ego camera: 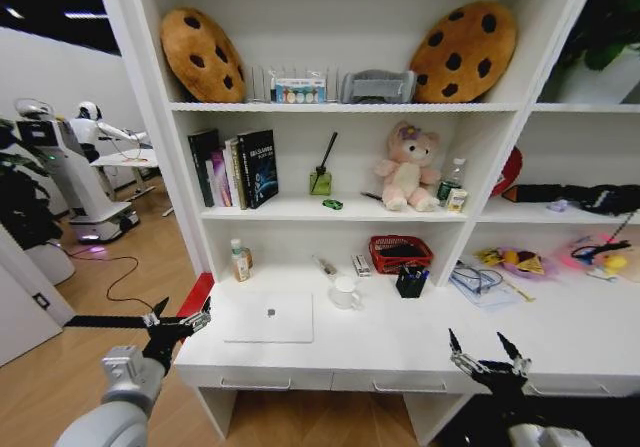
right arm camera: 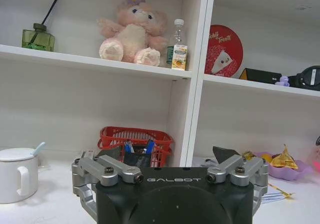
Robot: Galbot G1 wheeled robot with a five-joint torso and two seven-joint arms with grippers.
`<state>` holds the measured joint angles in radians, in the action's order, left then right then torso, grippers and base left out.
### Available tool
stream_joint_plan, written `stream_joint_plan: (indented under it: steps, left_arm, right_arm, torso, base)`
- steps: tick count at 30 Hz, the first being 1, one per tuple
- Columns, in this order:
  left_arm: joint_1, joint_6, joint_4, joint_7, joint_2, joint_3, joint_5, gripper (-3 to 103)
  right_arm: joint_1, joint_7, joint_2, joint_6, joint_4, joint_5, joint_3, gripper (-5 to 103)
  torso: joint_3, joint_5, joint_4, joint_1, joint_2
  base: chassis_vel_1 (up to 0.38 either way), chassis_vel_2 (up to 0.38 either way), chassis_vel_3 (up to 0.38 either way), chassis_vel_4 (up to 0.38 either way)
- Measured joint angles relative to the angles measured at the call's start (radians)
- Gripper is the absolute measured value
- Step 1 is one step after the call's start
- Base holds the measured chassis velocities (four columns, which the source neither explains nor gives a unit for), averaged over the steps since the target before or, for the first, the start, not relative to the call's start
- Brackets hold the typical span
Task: Organize the objects on the table.
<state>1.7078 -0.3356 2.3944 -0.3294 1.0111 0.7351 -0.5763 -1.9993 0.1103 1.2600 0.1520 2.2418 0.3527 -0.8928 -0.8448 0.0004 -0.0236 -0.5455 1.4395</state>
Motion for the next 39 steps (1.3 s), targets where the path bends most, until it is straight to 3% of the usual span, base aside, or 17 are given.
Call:
stream_joint_plan:
  steps: [13,29,32,35,39]
  left_arm:
    - [0.0,0.0,0.0,0.0,0.0,0.0,0.0,100]
    - [0.0,0.0,0.0,-0.001,0.0,0.0,0.0,100]
    - [0.0,0.0,0.0,-0.001,0.0,0.0,0.0,100]
    - [0.0,0.0,0.0,0.0,0.0,0.0,0.0,100]
    - [0.0,0.0,0.0,0.0,0.0,0.0,0.0,100]
  right_arm:
    - [0.0,0.0,0.0,0.0,0.0,0.0,0.0,100]
    - [0.0,0.0,0.0,0.0,0.0,0.0,0.0,100]
    - [0.0,0.0,0.0,0.0,0.0,0.0,0.0,100]
    - [-0.001,0.0,0.0,0.0,0.0,0.0,0.0,100]
    - [0.0,0.0,0.0,0.0,0.0,0.0,0.0,100]
  torso:
    - [0.0,-0.0003,0.0002,0.001,0.0]
    - [0.001,0.0,0.0005,0.002,0.001]
    - [0.001,-0.0005,0.0007,0.002,0.001]
    - [0.0,-0.0001,-0.0011,0.001,0.001]
    - [0.0,-0.0002,-0.0003,0.0,0.0]
  base:
    - [0.161,-0.143,-0.186,0.164]
    - [0.29,-0.303,-0.307,0.306]
    - [0.123,-0.053,-0.186,0.158]
    - [-0.066,-0.016,-0.06,0.043]
    - [-0.087,-0.008,0.027,-0.034]
